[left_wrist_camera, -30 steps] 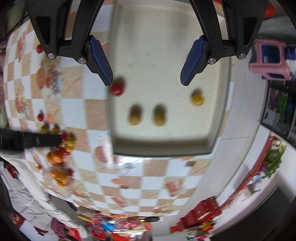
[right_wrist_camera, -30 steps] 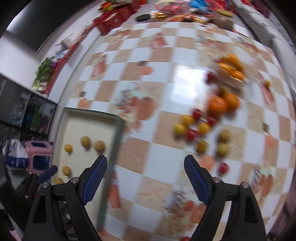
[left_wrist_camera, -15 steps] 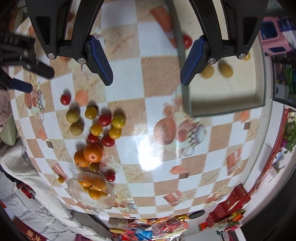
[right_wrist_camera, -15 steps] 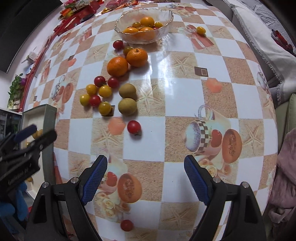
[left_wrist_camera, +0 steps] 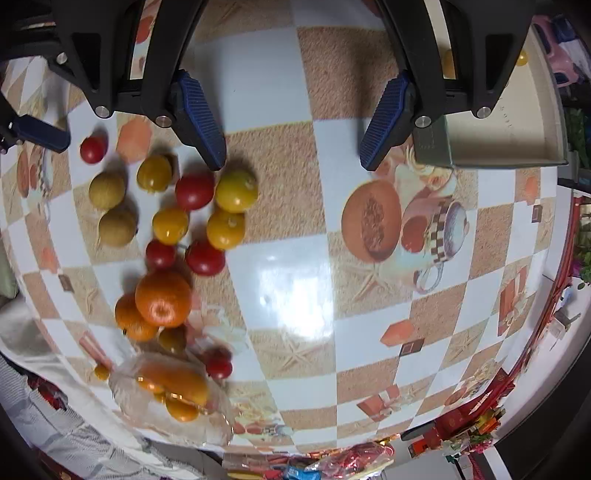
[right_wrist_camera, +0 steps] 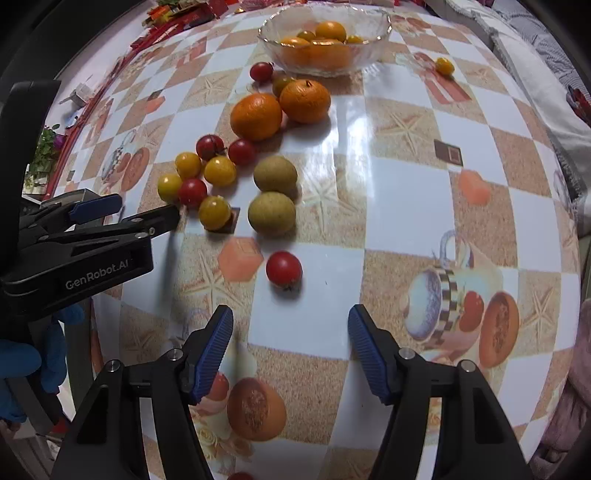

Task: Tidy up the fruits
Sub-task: 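Move both open tools back toward the cherry tomatoes, right tool over a red one, then grasp a yellow cherry tomato with the left tool while the right tool grasps a red one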

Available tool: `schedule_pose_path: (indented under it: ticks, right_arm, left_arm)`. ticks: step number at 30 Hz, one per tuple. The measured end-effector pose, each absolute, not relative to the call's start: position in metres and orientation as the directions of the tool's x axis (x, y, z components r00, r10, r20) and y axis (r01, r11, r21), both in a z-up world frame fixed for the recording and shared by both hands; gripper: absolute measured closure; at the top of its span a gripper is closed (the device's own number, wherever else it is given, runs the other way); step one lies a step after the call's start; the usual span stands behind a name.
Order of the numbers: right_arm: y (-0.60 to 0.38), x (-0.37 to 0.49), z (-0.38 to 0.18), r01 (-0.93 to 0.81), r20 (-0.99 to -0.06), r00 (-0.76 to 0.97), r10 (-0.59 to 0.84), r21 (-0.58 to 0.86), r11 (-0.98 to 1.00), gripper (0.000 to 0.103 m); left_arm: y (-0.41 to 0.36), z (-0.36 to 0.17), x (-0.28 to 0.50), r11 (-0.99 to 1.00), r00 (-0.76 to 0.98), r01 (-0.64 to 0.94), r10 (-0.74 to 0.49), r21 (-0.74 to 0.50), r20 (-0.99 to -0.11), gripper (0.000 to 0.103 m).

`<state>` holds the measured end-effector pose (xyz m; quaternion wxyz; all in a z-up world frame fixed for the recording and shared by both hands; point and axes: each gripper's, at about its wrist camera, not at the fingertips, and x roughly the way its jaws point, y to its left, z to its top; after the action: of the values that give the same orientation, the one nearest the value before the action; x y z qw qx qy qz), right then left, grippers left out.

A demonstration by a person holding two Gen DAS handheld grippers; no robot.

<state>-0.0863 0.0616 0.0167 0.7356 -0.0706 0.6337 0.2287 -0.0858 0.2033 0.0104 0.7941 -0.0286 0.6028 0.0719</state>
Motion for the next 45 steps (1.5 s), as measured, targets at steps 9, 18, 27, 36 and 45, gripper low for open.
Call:
schedule_pose_path:
  ticks: [9,18,27,36,45]
  right_arm:
    - [0.079,-0.077,0.015,-0.465,-0.959,0.133,0.249,0.162,0.871,0.048]
    - [0.085,-0.075,0.015,-0.475,-0.959,0.135,0.250,0.159,0.865,0.083]
    - [0.065,-0.082,0.020,-0.408,-0.943,0.081,0.323,0.264,0.874,0.083]
    - [0.055,-0.096,0.024,-0.375,-0.939,0.043,0.341,0.301,0.877,0.083]
    - [0.050,-0.109,0.036,-0.372,-0.940,0.021,0.341,0.309,0.875,0.083]
  left_arm:
    - [0.197,0.010,-0.072,0.991,0.297,-0.130,0.065,0.027,-0.953,0.027]
    - [0.180,0.018,-0.066,0.994,0.306,-0.109,0.029,-0.005,-0.951,0.074]
    - [0.191,0.022,-0.085,0.987,0.293,-0.152,-0.010,-0.057,-0.956,0.079]
    - [0.190,0.029,-0.124,0.982,0.278,-0.164,-0.049,-0.097,-0.959,0.079]
    - [0.196,0.047,-0.164,0.972,0.278,-0.196,-0.076,-0.133,-0.958,0.079]
